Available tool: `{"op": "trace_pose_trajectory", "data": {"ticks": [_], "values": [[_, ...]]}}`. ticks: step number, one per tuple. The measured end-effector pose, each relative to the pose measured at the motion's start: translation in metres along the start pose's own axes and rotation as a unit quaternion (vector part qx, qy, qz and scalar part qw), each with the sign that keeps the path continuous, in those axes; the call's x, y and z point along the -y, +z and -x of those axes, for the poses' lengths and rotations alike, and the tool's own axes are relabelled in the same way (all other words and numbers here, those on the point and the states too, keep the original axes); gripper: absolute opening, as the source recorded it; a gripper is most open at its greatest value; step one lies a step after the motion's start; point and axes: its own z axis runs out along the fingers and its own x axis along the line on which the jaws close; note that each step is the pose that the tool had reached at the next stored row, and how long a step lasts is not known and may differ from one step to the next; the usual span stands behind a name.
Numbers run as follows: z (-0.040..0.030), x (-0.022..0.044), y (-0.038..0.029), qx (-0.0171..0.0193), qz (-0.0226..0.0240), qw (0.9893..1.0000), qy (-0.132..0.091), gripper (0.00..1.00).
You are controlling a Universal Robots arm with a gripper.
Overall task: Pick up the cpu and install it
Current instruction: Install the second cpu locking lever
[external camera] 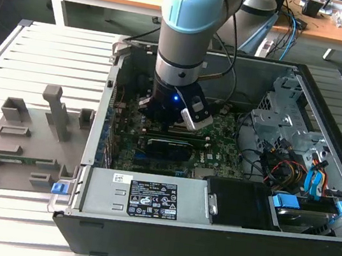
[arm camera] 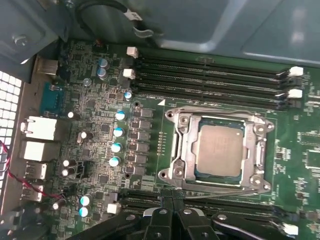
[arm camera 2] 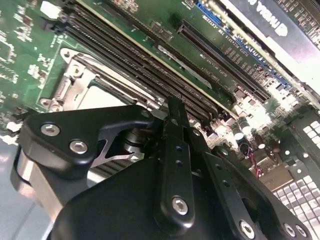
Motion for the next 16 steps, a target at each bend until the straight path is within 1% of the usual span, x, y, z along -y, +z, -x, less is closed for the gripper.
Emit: {"op": "trace_pose_trajectory", "data": {"ticks": [1, 3, 8, 9, 10, 11, 13, 16], "values": [[-0.0017, 0.0000, 0.0023, 0.0000, 0.0001, 1.0000, 0.000, 0.11], [-0.0034, -0.0009, 0.0043, -0.0001, 0.0001, 1.0000, 0.000, 0.11], [-0.0032, -0.0037, 0.0062, 0.0000, 0.0002, 1.0000, -0.001, 0.11], [-0.0029, -0.0058, 0.0074, -0.0002, 0.0002, 1.0000, -0.002, 0.11], [-0.0025, -0.0102, 0.0083, -0.0003, 0.0003, 1.0000, -0.003, 0.11], [-0.0023, -0.0114, 0.0093, -0.0003, 0.0014, 1.0000, -0.004, 0.11], [-0.0025, -0.0111, 0.0126, 0.0002, 0.0074, 1.0000, -0.006, 0.11], [-0.0025, -0.0101, 0.0131, 0.0000, 0.0081, 0.9999, -0.009, 0.11]]}}
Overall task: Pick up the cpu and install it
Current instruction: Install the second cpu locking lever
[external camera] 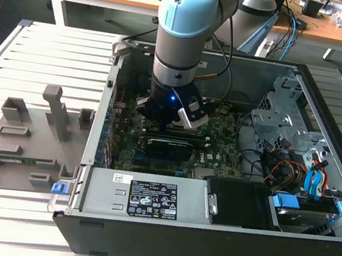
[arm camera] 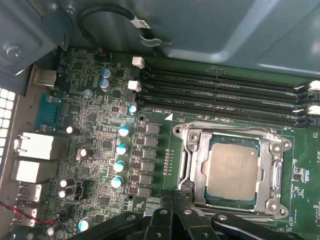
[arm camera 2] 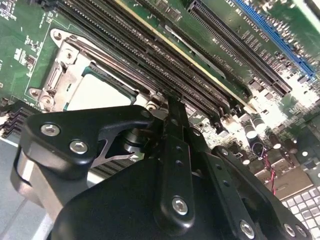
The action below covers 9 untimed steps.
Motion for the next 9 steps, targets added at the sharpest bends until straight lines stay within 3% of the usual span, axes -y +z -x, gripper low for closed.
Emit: {"op": "trace_pose_trajectory", "data": {"ticks": [2, 4, 9], "values": [[-0.0005, 0.0023, -0.0008, 0.0002, 0.0000, 1.0000, -0.001, 0.11], [-0.0002, 0.0014, -0.0075, 0.0001, -0.0002, 1.0000, -0.001, 0.11], [0.0072, -0.0006, -0.0081, 0.0001, -0.0002, 1.0000, -0.001, 0.11]]}}
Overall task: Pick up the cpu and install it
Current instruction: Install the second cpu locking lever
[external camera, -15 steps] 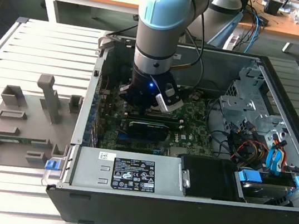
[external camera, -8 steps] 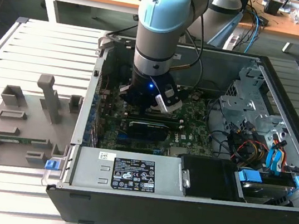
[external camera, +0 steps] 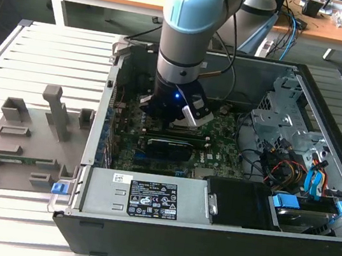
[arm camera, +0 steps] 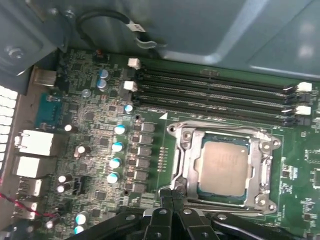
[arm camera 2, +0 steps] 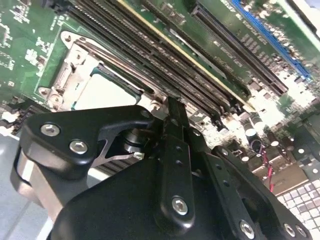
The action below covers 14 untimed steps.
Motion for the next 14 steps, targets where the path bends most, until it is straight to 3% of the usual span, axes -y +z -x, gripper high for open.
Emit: {"op": "trace_pose_trajectory", "data": {"ticks": [4, 8, 11, 14], "values": [[0.0249, -0.0063, 0.0012, -0.0023, -0.0006, 1.0000, 0.000, 0.11], [0.0419, -0.0115, 0.0020, -0.0044, -0.0024, 1.0000, 0.001, 0.11], [0.0607, -0.0236, 0.0039, -0.0068, -0.0084, 0.9999, 0.001, 0.11], [0.0731, -0.0396, 0.0062, -0.0090, -0.0171, 0.9998, 0.001, 0.11]]}}
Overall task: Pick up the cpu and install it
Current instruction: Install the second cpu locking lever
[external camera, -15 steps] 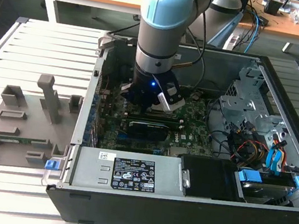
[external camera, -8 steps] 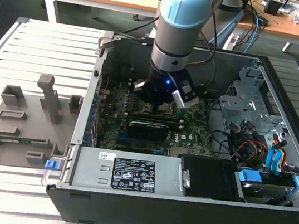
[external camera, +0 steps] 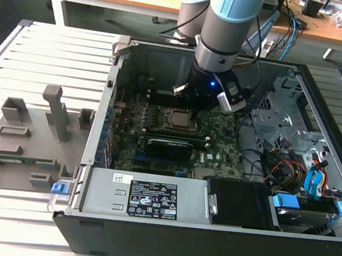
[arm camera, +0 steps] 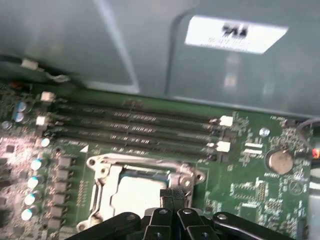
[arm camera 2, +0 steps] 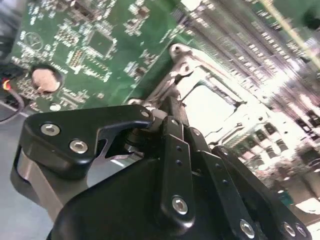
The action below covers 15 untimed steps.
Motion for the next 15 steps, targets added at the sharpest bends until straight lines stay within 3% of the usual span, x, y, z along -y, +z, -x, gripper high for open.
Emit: {"op": "trace_pose_trajectory", "data": {"ticks": [1, 2, 3, 4, 5, 8, 11, 13, 15], "values": [[0.0011, -0.0044, 0.0004, -0.0003, -0.0021, 1.0000, 0.000, 0.11], [0.0014, -0.0070, 0.0005, -0.0009, -0.0071, 1.0000, 0.000, 0.11], [0.0015, -0.0082, -0.0015, -0.0029, -0.0228, 0.9997, 0.000, 0.11], [0.0015, -0.0085, -0.0040, -0.0053, -0.0427, 0.9991, 0.001, 0.11], [0.0013, -0.0089, -0.0087, -0.0054, -0.0472, 0.9989, 0.001, 0.11], [-0.0002, -0.0117, -0.0377, -0.0012, -0.0484, 0.9988, 0.000, 0.11], [-0.0006, -0.0133, -0.0549, 0.0004, -0.0490, 0.9988, 0.000, 0.11], [-0.0008, -0.0139, -0.0608, 0.0010, -0.0502, 0.9987, 0.000, 0.11], [-0.0010, -0.0138, -0.0615, 0.0011, -0.0505, 0.9987, 0.000, 0.11]]}}
